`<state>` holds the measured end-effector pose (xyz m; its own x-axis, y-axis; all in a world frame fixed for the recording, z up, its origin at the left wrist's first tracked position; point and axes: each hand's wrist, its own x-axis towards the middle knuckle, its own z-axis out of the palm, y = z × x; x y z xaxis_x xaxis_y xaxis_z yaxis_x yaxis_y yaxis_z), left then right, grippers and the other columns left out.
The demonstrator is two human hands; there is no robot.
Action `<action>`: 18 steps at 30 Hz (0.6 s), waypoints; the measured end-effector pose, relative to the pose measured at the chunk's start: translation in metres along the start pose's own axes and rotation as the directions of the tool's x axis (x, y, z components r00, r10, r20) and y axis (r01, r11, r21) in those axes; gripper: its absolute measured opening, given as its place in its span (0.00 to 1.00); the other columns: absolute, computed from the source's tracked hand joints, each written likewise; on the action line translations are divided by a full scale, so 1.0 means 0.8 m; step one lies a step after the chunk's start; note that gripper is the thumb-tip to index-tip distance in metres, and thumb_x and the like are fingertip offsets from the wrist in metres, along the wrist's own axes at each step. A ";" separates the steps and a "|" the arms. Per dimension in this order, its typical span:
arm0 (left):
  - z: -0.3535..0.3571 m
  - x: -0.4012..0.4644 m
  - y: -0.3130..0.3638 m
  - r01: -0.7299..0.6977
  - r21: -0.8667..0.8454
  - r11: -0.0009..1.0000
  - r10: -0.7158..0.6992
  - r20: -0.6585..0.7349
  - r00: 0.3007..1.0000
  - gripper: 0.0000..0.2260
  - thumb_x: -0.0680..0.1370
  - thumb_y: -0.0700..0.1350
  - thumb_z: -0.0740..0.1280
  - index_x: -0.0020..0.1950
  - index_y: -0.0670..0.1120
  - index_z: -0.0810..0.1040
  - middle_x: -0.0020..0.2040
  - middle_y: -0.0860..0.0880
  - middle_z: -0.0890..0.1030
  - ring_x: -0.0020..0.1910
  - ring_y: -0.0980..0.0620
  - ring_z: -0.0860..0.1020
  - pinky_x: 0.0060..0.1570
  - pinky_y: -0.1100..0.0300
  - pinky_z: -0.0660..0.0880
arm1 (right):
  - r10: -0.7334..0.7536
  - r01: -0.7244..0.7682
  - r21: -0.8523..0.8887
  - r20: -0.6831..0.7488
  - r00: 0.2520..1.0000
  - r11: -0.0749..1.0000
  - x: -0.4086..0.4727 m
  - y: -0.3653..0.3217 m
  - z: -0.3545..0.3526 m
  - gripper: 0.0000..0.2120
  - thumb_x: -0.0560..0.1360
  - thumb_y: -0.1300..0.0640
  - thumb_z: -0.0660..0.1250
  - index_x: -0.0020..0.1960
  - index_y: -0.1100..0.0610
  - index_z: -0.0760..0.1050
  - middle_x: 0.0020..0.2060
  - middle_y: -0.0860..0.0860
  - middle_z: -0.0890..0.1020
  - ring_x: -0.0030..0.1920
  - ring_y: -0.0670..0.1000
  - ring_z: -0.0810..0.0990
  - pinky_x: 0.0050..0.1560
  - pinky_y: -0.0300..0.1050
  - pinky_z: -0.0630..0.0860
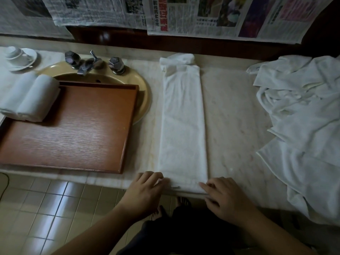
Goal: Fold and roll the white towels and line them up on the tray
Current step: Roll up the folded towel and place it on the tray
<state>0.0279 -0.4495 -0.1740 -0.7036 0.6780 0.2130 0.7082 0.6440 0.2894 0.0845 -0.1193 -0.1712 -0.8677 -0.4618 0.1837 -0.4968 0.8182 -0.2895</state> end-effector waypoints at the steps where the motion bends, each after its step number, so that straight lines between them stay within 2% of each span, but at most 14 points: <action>1: -0.003 -0.002 -0.002 -0.029 0.000 1.000 0.029 0.006 1.000 0.17 0.77 0.45 0.72 0.66 0.47 0.82 0.59 0.49 0.79 0.55 0.49 0.77 0.51 0.54 0.74 | -0.031 0.031 -0.020 -0.004 1.000 0.999 -0.003 0.004 0.003 0.18 0.80 0.50 0.69 0.66 0.56 0.82 0.53 0.51 0.80 0.48 0.53 0.79 0.46 0.49 0.75; 3: -0.004 -0.004 -0.006 -0.073 -0.001 0.997 0.073 0.007 0.997 0.16 0.80 0.49 0.72 0.67 0.48 0.81 0.59 0.50 0.80 0.54 0.50 0.78 0.50 0.54 0.75 | -0.074 0.074 -0.040 -0.015 0.997 0.996 -0.004 0.011 0.007 0.17 0.82 0.48 0.68 0.66 0.56 0.82 0.52 0.49 0.82 0.47 0.52 0.80 0.45 0.50 0.75; 8: 0.004 0.002 -0.013 -0.025 -0.029 0.999 0.025 -0.015 1.000 0.13 0.82 0.47 0.71 0.67 0.49 0.81 0.58 0.51 0.81 0.52 0.49 0.79 0.47 0.55 0.74 | -0.038 0.038 0.006 -0.020 0.999 0.999 0.006 0.010 0.004 0.11 0.83 0.53 0.69 0.62 0.55 0.83 0.47 0.48 0.82 0.42 0.52 0.77 0.40 0.49 0.72; 10: 0.007 0.005 -0.011 0.045 -0.081 0.996 -0.047 -0.021 0.999 0.12 0.83 0.48 0.68 0.67 0.50 0.82 0.59 0.51 0.81 0.51 0.50 0.78 0.48 0.56 0.74 | 0.057 -0.057 0.086 0.007 0.998 0.995 0.011 0.004 0.003 0.11 0.84 0.52 0.66 0.61 0.53 0.83 0.46 0.46 0.79 0.42 0.51 0.77 0.41 0.47 0.72; 12: 0.009 0.007 -0.007 0.125 -0.147 0.981 -0.130 -0.026 0.991 0.12 0.84 0.48 0.67 0.66 0.49 0.82 0.59 0.52 0.81 0.52 0.51 0.78 0.51 0.56 0.76 | 0.215 -0.221 0.193 0.053 0.975 0.956 0.018 -0.002 0.001 0.11 0.84 0.49 0.63 0.62 0.49 0.80 0.47 0.43 0.76 0.44 0.47 0.78 0.45 0.45 0.74; 15: 0.004 0.016 0.005 0.296 -0.233 0.926 -0.307 -0.011 0.952 0.10 0.84 0.48 0.66 0.64 0.49 0.81 0.57 0.54 0.82 0.52 0.54 0.77 0.50 0.55 0.78 | 0.433 -0.452 0.356 0.137 0.891 0.818 0.031 -0.006 -0.001 0.11 0.83 0.45 0.61 0.62 0.46 0.77 0.51 0.38 0.75 0.50 0.42 0.78 0.51 0.45 0.79; 18: 0.001 0.028 0.015 0.448 -0.249 0.859 -0.458 0.018 0.889 0.09 0.84 0.50 0.63 0.61 0.51 0.78 0.54 0.55 0.82 0.52 0.53 0.75 0.48 0.56 0.76 | 0.516 -0.528 0.401 0.149 0.844 0.749 0.045 -0.005 -0.004 0.10 0.82 0.49 0.64 0.62 0.47 0.76 0.51 0.40 0.76 0.51 0.41 0.78 0.53 0.49 0.80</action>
<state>0.0205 -0.4262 -0.1664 -0.9487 0.3135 0.0399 0.2782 0.7686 0.5760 0.0550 -0.1380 -0.1604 -0.9908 -0.0187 -0.1338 0.0796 0.7190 -0.6905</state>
